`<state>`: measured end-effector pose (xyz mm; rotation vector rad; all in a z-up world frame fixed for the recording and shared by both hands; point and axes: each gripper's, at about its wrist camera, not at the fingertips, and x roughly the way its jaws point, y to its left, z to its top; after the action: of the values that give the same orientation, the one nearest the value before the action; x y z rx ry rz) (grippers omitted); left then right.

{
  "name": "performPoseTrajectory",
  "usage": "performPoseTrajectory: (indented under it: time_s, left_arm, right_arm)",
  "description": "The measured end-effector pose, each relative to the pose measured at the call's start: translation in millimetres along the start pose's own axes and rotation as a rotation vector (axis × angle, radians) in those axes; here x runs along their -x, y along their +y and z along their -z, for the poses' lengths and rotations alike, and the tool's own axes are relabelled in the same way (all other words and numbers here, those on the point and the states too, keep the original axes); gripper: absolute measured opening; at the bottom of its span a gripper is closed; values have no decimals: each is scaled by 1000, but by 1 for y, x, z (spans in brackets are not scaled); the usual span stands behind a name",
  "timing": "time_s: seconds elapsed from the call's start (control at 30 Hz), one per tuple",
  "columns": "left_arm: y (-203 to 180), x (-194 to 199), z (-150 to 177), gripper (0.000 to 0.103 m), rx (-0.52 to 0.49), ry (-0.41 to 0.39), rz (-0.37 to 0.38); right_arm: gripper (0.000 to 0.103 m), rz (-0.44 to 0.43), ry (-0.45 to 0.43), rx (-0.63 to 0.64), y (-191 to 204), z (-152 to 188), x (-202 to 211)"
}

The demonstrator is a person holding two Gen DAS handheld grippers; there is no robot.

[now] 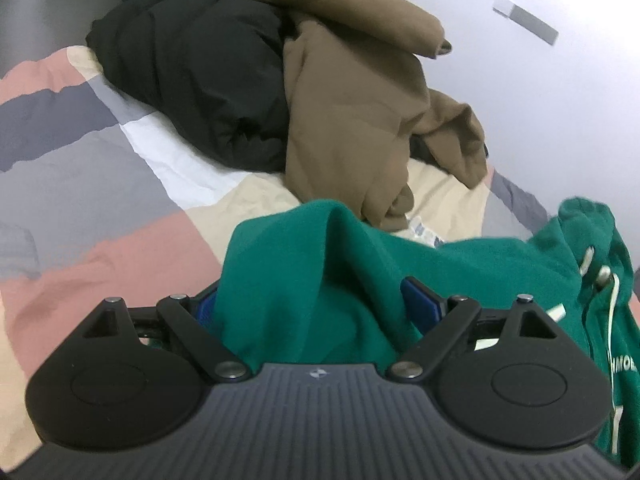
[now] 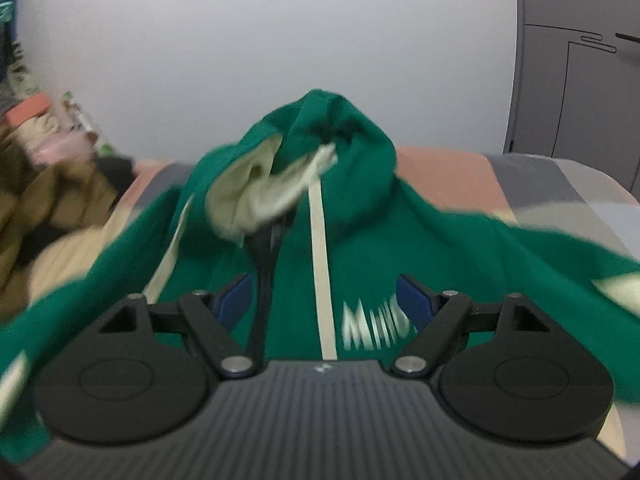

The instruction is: Fold large clothes

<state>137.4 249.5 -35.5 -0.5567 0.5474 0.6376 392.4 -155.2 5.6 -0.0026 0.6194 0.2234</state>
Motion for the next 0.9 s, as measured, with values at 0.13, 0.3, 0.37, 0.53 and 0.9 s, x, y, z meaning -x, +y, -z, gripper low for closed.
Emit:
performPoseTrajectory:
  time_s: [0.13,0.3,0.37,0.53,0.9]
  left_arm:
    - [6,11,0,91,17,-1,-13]
    - [8,20,-2,91,-5,-23,-48]
    - [4,20,2,90,-45,-38,-89]
    - [-1,25,6,90,-99,-37,-103]
    - [22,-10,-18,10,-120,105,-73]
  right_arm:
    - [80,-13,58,18,-8,41,66]
    - [80,-79,103,-20,-16,77,139]
    - [80,-83,130,16,-14,94,162]
    - [80,-94,150,48,-20,139,199]
    - [80,-134,257,42,-14,158,184]
